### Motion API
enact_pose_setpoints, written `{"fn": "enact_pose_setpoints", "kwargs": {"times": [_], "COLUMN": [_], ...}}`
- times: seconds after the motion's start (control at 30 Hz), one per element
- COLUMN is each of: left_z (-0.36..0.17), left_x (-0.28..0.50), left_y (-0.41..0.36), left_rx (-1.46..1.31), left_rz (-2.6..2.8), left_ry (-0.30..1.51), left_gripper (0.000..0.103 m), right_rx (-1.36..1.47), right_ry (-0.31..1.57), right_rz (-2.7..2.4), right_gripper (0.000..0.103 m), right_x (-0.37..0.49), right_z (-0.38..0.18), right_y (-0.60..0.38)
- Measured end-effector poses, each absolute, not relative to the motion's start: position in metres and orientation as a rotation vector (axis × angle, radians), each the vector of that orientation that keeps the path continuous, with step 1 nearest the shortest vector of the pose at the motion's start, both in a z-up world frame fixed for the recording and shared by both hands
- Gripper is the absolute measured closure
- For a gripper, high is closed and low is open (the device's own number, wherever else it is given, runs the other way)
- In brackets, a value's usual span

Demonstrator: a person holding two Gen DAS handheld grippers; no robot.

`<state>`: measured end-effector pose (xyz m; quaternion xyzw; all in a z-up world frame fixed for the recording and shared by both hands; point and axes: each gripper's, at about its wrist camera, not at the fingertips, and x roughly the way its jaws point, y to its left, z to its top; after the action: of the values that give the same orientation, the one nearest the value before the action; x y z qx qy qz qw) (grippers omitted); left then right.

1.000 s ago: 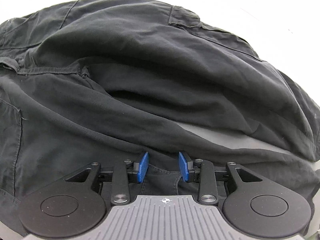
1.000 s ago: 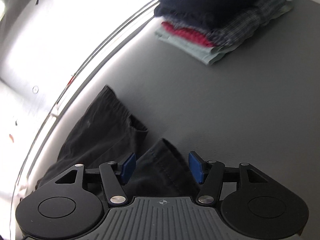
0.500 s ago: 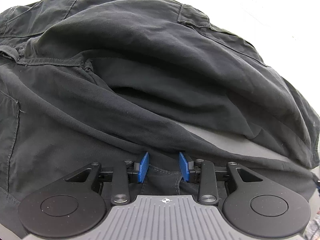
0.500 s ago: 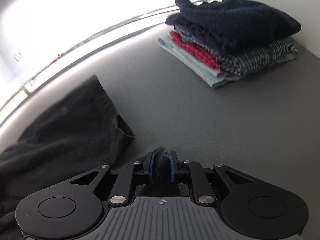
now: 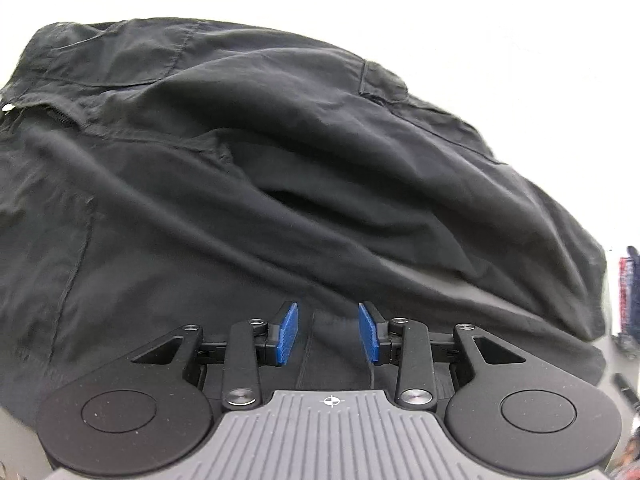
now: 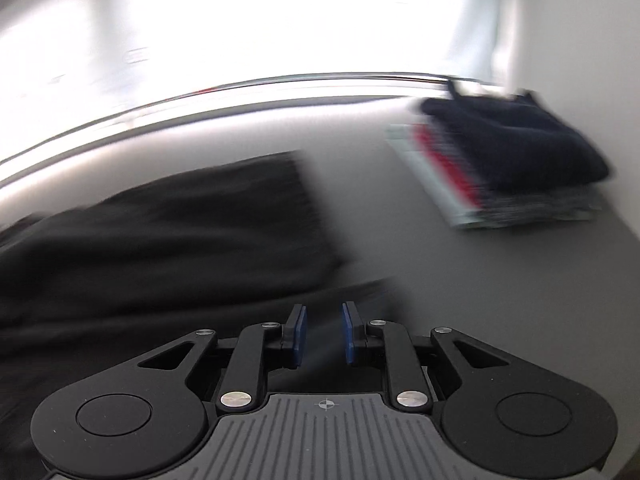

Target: Fold clothes

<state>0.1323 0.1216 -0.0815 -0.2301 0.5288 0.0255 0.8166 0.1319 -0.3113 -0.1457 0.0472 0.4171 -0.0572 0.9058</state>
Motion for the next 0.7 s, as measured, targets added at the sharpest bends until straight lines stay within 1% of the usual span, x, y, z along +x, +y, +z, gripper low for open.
{"fn": "enact_pose_setpoints", "kwargs": {"times": [0.03,0.07,0.13,0.2,0.23,0.37,0.5,0.57,0.7], "left_z": [-0.083,-0.087,-0.097,-0.109,-0.117,-0.119,-0.115,-0.112,-0.114], "left_x": [0.123,0.115,0.108,0.104,0.102,0.093,0.089,0.087,0.077], "left_y": [0.123,0.123,0.124,0.125,0.125,0.123,0.136,0.145,0.146], "left_rx": [-0.464,-0.441,-0.417,-0.380,-0.343,-0.230,-0.264,-0.311,-0.301], "left_rz": [0.059,0.060,0.067,0.072,0.069,-0.008,-0.051,-0.077,-0.126], "left_ry": [1.122,1.123,1.133,1.152,1.166,1.129,1.150,1.153,1.155], "left_gripper": [0.065,0.065,0.065,0.065,0.065,0.065,0.065,0.065,0.064], "right_rx": [0.079,0.052,-0.023,-0.065,-0.087,-0.061,-0.110,-0.067,-0.016], "right_ry": [0.854,0.841,0.809,0.829,0.842,0.870,0.908,0.879,0.850], "right_rz": [-0.030,0.022,0.124,0.153,0.144,0.066,-0.076,-0.101,0.024], "right_gripper": [0.073,0.069,0.067,0.068,0.068,0.067,0.064,0.063,0.058], "right_x": [0.122,0.115,0.100,0.092,0.088,0.071,0.069,0.063,0.049], "right_z": [-0.147,-0.150,-0.163,-0.181,-0.190,-0.211,-0.198,-0.179,-0.161], "right_y": [-0.276,-0.251,-0.192,-0.159,-0.148,-0.147,-0.154,-0.150,-0.110]}}
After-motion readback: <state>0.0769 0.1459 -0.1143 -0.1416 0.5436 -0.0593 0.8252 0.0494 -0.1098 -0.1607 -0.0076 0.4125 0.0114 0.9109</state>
